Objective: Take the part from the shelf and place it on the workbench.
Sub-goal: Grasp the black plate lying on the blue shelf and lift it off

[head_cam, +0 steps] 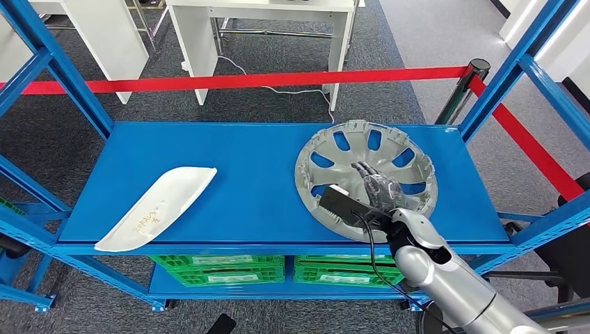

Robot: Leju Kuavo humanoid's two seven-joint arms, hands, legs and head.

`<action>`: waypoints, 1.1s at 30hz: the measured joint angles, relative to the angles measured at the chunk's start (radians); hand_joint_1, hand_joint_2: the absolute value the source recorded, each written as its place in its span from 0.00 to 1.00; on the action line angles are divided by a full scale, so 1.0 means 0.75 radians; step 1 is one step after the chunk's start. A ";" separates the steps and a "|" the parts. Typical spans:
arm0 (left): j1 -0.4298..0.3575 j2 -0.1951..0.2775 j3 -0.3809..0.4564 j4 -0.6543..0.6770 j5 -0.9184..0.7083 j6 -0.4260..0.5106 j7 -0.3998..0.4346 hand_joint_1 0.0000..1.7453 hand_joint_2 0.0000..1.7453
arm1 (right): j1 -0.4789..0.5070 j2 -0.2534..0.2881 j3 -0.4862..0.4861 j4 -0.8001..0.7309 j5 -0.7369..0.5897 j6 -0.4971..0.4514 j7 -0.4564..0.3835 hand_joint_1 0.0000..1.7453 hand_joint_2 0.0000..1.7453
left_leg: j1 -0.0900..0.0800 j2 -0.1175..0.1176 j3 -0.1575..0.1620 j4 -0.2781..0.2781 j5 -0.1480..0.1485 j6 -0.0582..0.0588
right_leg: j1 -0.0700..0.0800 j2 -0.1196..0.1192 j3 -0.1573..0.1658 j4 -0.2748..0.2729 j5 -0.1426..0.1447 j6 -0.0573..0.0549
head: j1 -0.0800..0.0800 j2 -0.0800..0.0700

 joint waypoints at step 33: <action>-0.026 -0.013 0.000 -0.002 -0.063 0.007 0.051 0.00 0.00 | -0.135 0.093 0.319 0.278 -0.192 0.227 0.027 0.76 1.00 | 0.007 0.001 0.019 -0.003 0.002 -0.003 | 0.006 0.001 0.017 -0.006 0.002 -0.010 | 0.000 0.000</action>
